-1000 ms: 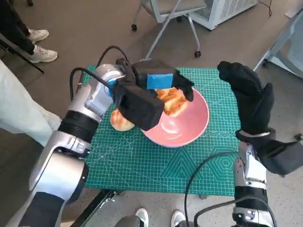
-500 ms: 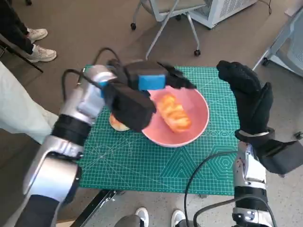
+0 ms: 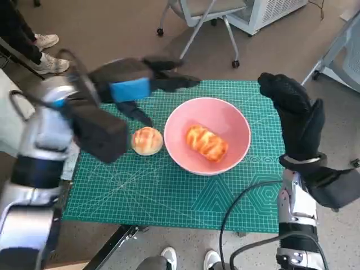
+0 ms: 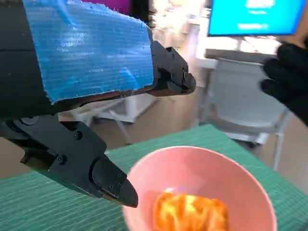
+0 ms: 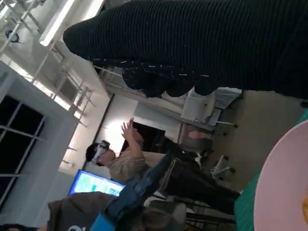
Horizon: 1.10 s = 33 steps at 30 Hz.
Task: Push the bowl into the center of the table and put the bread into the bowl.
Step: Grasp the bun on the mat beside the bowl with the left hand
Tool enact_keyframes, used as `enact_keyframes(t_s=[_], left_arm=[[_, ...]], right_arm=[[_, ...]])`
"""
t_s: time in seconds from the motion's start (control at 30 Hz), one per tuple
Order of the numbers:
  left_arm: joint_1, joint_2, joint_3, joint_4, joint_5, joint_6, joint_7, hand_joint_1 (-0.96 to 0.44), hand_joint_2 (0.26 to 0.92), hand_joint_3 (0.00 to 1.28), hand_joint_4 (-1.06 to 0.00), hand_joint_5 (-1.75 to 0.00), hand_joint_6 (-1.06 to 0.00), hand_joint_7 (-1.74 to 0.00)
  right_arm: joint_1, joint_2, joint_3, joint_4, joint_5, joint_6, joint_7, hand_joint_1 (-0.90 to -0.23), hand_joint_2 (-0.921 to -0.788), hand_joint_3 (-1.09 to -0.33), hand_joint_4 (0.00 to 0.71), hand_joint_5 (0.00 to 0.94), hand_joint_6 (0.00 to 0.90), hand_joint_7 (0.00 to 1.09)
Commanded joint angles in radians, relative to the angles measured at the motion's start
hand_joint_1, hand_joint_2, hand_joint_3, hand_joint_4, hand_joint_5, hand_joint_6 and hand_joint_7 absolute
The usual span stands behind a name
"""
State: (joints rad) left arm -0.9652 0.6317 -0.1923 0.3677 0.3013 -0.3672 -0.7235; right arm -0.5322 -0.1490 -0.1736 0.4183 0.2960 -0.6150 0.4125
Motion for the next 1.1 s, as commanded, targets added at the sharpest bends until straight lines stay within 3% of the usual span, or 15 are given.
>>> enact_keyframes(t_s=[0.03, 0.37, 0.7, 1.1], left_arm=[[0.035, 0.033, 0.025, -0.034, -0.011, 0.052, -0.005, -0.15, 0.732, 0.00, -0.05, 0.00, -0.25, 0.00], [0.085, 0.045, 0.053, -0.013, -0.032, 0.111, 0.006, -0.13, 0.739, 0.00, -0.03, 0.00, -0.22, 0.00], [0.130, 0.002, 0.060, 0.047, -0.045, 0.103, 0.088, -0.15, 0.745, 0.01, -0.07, -0.02, -0.24, -0.01], [0.157, -0.053, -0.003, 0.118, 0.009, 0.103, 0.151, -0.13, 0.750, 0.01, -0.10, -0.01, -0.25, -0.01]], right_arm=[[0.029, 0.003, 0.008, -0.027, 0.014, 0.024, 0.013, -0.701, -0.921, -0.805, 0.197, 0.004, 0.084, 0.52], [0.016, 0.003, 0.031, -0.073, 0.017, 0.047, 0.018, -0.717, -0.921, -0.805, 0.196, 0.002, 0.082, 0.52], [-0.004, -0.016, 0.040, -0.102, 0.021, 0.080, 0.041, -0.721, -0.921, -0.814, 0.188, 0.002, 0.054, 0.57], [-0.006, -0.026, 0.033, -0.082, 0.027, 0.081, 0.080, -0.721, -0.921, -0.815, 0.186, 0.002, 0.028, 0.59]])
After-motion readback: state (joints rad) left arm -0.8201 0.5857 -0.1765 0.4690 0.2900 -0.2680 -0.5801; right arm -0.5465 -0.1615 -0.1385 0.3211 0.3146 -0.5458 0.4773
